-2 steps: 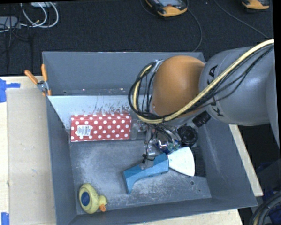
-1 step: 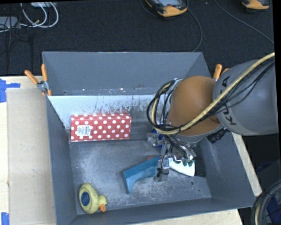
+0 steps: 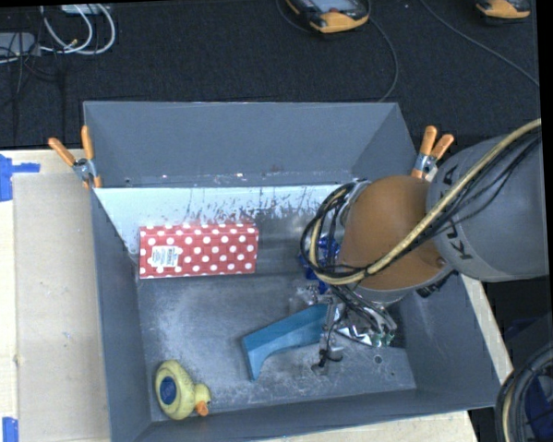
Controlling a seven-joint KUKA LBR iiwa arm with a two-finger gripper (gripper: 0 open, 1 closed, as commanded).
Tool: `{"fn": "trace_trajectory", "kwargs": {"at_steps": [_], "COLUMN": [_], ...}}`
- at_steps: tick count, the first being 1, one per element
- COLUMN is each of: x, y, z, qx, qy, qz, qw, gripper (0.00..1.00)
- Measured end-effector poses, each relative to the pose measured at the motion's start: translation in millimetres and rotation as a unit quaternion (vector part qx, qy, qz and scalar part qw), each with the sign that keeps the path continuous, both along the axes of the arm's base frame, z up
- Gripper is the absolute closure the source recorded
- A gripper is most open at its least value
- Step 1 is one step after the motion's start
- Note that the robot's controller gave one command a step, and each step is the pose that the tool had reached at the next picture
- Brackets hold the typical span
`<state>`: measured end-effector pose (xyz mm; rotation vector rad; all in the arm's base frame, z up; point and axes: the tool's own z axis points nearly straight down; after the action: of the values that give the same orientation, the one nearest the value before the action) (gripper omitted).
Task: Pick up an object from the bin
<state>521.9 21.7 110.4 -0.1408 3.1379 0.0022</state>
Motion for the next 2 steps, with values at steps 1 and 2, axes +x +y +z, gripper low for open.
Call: {"fn": "trace_trajectory", "kwargs": {"at_steps": [1,2], "x": [0.2,0.2], "y": [4.0,3.9], "z": [-36.6,-36.6], "qx": [0.001,0.001], "qy": [-0.0014,-0.0014], "qz": [-0.062,-0.062], "qw": [0.9981,0.9981], "gripper": [1.0,1.0]}}
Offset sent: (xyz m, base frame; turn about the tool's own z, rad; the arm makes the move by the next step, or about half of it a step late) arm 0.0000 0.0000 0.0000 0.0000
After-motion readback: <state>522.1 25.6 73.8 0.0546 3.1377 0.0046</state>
